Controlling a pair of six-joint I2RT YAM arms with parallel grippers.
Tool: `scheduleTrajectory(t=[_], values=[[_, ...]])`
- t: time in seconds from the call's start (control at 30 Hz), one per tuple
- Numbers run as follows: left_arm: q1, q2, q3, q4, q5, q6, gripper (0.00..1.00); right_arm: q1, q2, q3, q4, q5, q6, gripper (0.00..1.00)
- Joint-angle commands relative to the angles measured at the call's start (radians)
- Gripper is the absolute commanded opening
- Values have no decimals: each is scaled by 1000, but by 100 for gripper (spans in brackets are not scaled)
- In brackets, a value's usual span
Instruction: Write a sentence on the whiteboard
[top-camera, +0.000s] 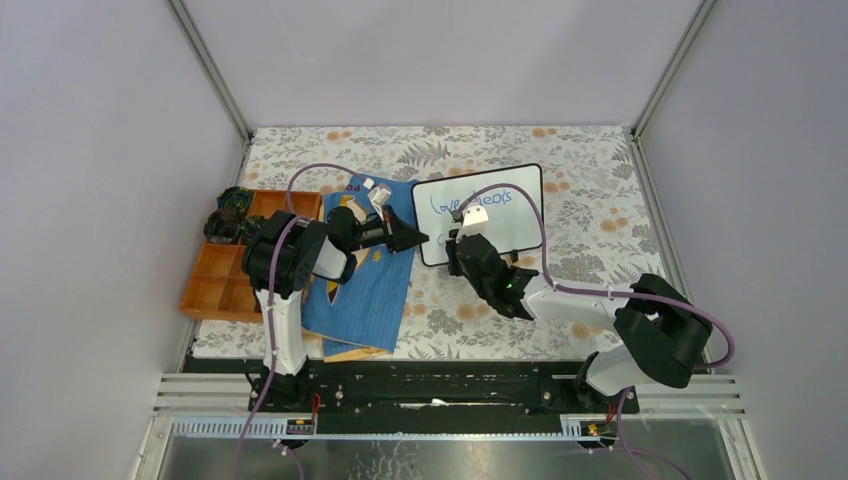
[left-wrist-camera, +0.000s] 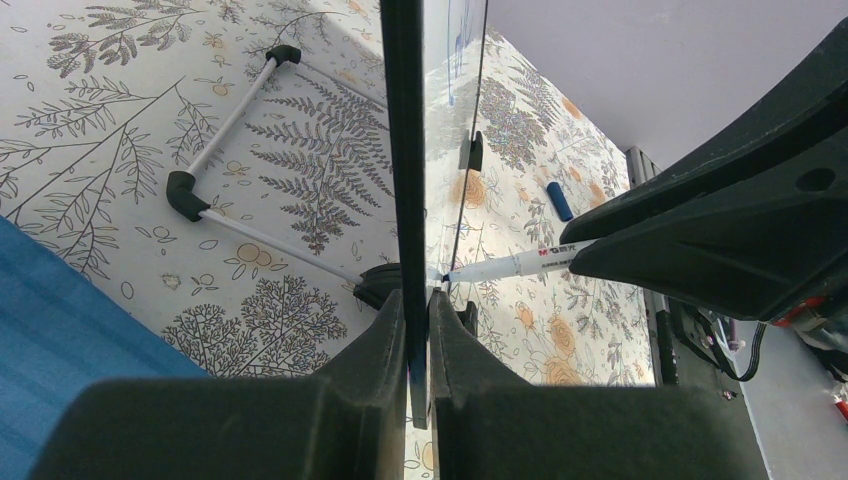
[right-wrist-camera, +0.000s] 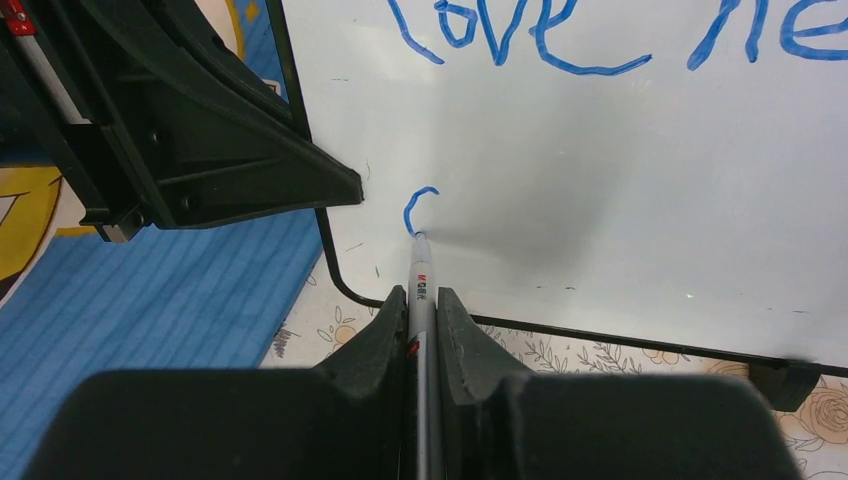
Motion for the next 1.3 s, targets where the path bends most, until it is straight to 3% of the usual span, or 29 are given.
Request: scheduleTrajectory(t=[0.0, 0.77, 1.27], values=[[0, 38, -15, -166, -65, 99, 0, -36, -28, 42, 7, 71, -19, 0], [-1, 38, -15, -169, -64, 101, 0, -62, -29, 78, 7, 58, -43, 0], [-2, 37, -15, -172, -66, 101, 0, -63, -45, 10, -20, 17, -7, 0]])
